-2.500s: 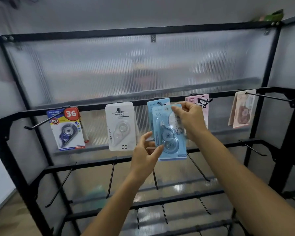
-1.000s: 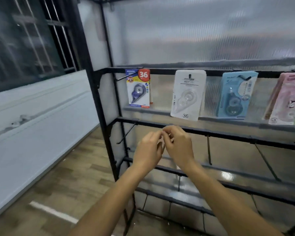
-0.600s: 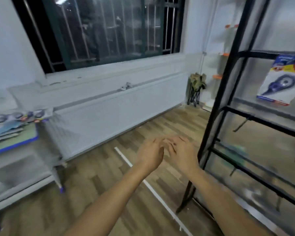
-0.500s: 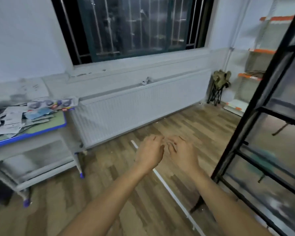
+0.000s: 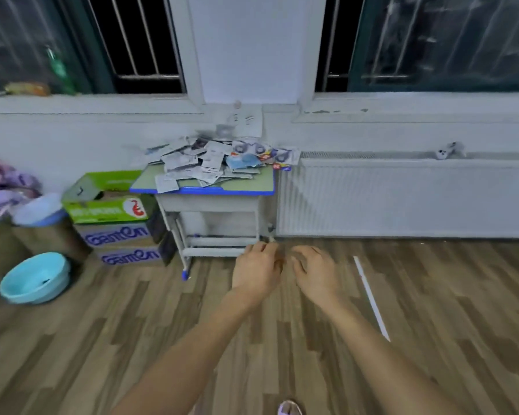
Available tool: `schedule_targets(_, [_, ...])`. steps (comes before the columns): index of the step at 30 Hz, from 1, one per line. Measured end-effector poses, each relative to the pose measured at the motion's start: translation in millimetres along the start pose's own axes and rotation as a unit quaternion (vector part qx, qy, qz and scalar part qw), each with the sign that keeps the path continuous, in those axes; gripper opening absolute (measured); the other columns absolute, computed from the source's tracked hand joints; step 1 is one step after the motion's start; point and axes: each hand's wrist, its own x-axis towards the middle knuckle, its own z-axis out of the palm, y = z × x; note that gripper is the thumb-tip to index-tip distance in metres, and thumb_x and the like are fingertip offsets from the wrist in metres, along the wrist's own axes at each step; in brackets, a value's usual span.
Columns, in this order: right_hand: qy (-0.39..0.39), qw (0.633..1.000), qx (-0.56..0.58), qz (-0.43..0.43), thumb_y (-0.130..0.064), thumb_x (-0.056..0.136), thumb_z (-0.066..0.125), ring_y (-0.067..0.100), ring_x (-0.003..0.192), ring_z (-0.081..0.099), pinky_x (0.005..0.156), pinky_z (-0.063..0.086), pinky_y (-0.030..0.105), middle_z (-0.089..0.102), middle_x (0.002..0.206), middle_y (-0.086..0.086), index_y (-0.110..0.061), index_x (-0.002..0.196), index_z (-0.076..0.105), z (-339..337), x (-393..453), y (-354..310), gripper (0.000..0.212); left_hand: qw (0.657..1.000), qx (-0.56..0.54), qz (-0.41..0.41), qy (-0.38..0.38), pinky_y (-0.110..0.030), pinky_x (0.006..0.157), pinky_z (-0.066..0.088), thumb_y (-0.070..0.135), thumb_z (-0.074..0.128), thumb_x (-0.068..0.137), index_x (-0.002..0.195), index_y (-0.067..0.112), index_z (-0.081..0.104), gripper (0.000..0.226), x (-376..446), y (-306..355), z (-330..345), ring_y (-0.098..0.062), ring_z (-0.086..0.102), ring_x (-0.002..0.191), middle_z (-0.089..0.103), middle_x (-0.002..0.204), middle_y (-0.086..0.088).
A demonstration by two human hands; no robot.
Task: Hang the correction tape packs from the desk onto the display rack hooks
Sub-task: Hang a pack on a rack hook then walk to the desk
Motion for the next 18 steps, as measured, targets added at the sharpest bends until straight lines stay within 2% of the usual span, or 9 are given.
schedule_targets(5, [-0.062, 0.998, 0.010, -0.015, -0.020, 0.092, 0.055, 0.025, 0.112, 0.055, 0.094, 0.037, 0.028, 0.064, 0.118, 0.006, -0.013, 0.117, 0.063, 66.7, 85.3, -2.6, 0.027, 0.998, 0.011, -0.065, 0.007, -0.034, 0.098, 0.040, 0.034, 0.046, 0.096, 0.135, 0.019, 0.049, 0.042, 64.5, -62.7, 6.2, -0.024, 0.048, 0.122, 0.054, 0.132, -0.003])
schedule_targets(9, [-0.091, 0.996, 0.017, 0.000, -0.028, 0.093, 0.053, 0.021, 0.112, 0.054, 0.088, 0.041, 0.027, 0.063, 0.119, 0.002, -0.019, 0.121, 0.061, 103.7, 152.4, -1.7, 0.030, 0.993, 0.006, -0.113, -0.008, -0.036, 0.098, 0.040, 0.037, 0.046, 0.097, 0.135, 0.020, 0.048, 0.041, 118.4, -97.8, 11.3, -0.023, 0.048, 0.122, 0.053, 0.133, -0.003])
schedule_targets(14, [-0.137, 0.990, 0.019, -0.031, -0.027, 0.094, 0.053, 0.020, 0.113, 0.053, 0.090, 0.040, 0.027, 0.061, 0.121, 0.002, -0.018, 0.124, 0.058, 148.6, 232.3, -11.5, 0.032, 0.987, 0.017, -0.159, -0.003, -0.033, 0.097, 0.041, 0.037, 0.045, 0.097, 0.135, 0.020, 0.047, 0.042, 184.4, -144.5, 10.8, -0.023, 0.049, 0.119, 0.054, 0.130, -0.003])
schedule_targets(18, [-0.162, 0.986, 0.010, -0.045, -0.027, 0.094, 0.053, 0.020, 0.117, 0.051, 0.095, 0.039, 0.029, 0.059, 0.125, 0.000, -0.019, 0.125, 0.056, 188.9, 279.9, -27.2, 0.033, 0.976, 0.005, -0.216, -0.010, -0.037, 0.097, 0.042, 0.038, 0.046, 0.097, 0.136, 0.018, 0.044, 0.044, 223.5, -185.7, 7.8, -0.025, 0.046, 0.123, 0.050, 0.134, -0.005])
